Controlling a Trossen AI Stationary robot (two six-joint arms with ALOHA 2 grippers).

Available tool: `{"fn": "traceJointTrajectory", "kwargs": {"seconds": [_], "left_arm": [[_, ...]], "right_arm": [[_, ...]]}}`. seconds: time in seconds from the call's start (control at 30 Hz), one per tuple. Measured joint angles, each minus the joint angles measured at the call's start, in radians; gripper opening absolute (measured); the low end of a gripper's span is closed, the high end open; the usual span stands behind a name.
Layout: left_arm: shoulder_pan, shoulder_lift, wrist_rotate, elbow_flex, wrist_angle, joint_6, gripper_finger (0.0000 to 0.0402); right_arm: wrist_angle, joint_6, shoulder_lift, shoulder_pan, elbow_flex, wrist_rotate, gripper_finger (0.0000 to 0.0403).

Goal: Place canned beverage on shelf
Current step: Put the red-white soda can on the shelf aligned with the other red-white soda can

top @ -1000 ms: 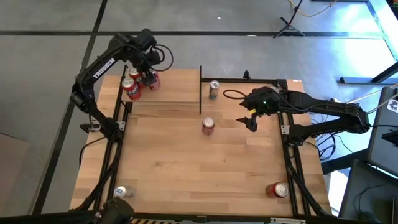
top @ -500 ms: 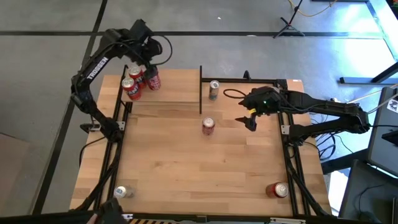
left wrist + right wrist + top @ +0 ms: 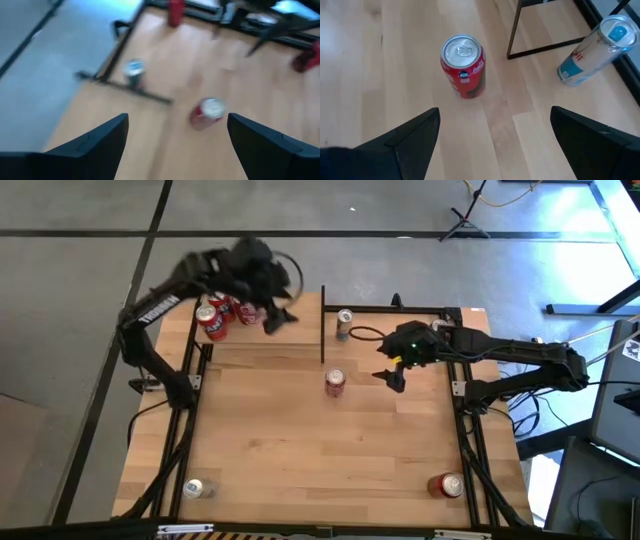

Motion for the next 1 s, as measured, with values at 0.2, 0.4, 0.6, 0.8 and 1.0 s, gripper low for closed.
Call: {"fn": "traceJointTrajectory", "kwargs": {"seconds": [0.2, 0.4, 0.6, 0.8, 1.0], "left_arm": [[-0.165, 0.002, -0.116, -0.094, 0.145, -0.182, 0.0326], [-0.331, 0.014, -0.222, -0.212, 0.290, -0.403, 0.0323], [-0.468, 0.071, -0.297, -0.328, 0.306, -0.657, 0.0315], [-0.528, 0.141, -0.347, -0.433, 0.472, -0.875, 0.0308], [-0.542, 0.237, -0.406, -0.444, 0.529, -1.048, 0.0308]], "right_arm": [[0.006, -0.091, 0.001, 0.000, 0.000, 0.000, 0.0367], [0.090, -0.227, 0.000, -0.001, -0.054, 0.009, 0.0367], [0.292, -0.251, 0.003, -0.016, -0.186, 0.022, 0.0367], [0.462, -0.252, 0.006, -0.016, -0.287, 0.043, 0.0367], [0.561, -0.245, 0.041, -0.028, -0.342, 0.142, 0.0367]]}}
